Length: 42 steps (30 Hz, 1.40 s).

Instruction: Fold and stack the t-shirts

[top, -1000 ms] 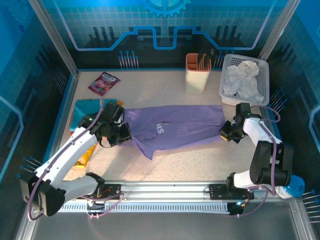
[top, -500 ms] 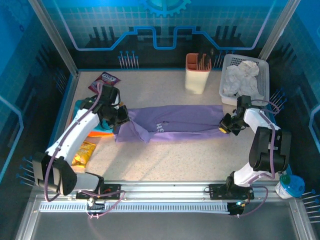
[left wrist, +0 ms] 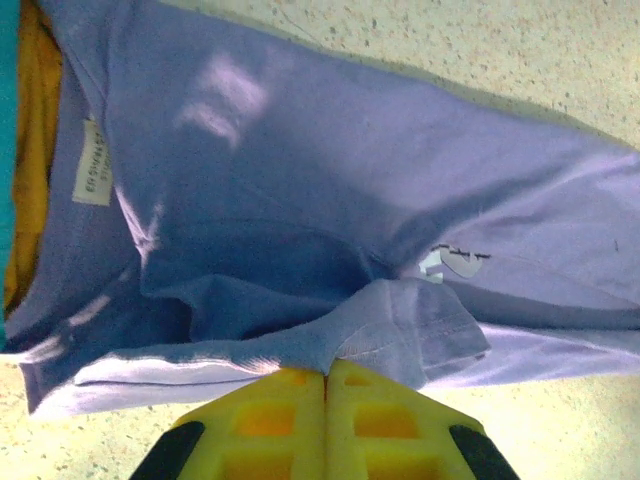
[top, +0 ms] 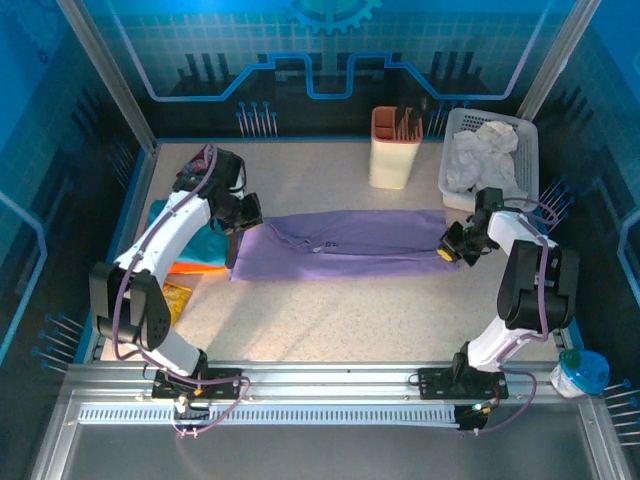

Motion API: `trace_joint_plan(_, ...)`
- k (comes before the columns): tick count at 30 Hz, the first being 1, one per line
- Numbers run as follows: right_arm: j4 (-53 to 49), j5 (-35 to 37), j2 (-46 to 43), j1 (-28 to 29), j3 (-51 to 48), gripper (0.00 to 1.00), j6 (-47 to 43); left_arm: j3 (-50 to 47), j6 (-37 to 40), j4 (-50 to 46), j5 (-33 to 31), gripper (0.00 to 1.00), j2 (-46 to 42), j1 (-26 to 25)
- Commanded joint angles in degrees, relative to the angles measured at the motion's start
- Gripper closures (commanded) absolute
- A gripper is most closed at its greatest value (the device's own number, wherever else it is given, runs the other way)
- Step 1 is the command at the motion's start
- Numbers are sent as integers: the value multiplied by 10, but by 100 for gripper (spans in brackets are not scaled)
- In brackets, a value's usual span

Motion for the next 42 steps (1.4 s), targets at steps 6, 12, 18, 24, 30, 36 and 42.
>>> trace_joint_plan(6, 26, -15, 19, -22, 10, 91, 19, 12, 33, 35, -6, 100, 33, 27)
trace_joint_plan(12, 42, -24, 29, -22, 8, 77, 21, 18, 33, 57, -6, 100, 67, 36)
trace_joint_plan(18, 63, -47, 7, -22, -7, 45, 18, 64, 35, 57, -37, 70, 124, 46)
trace_joint_plan(24, 65, -62, -52, -20, -39, 18, 3, 107, 20, 31, -71, 31, 139, 44)
trace_joint_plan(30, 59, -43, -114, -1, -64, 9, -33, 59, -15, 53, 1, 32, 83, -25)
trace_joint_plan(36, 57, 13, -113, 62, -26, 14, -89, -31, -57, 113, 13, 36, 78, -80)
trace_joint_plan(42, 39, 110, -15, 136, 90, 46, -114, -63, -62, 138, -2, 40, 132, -81)
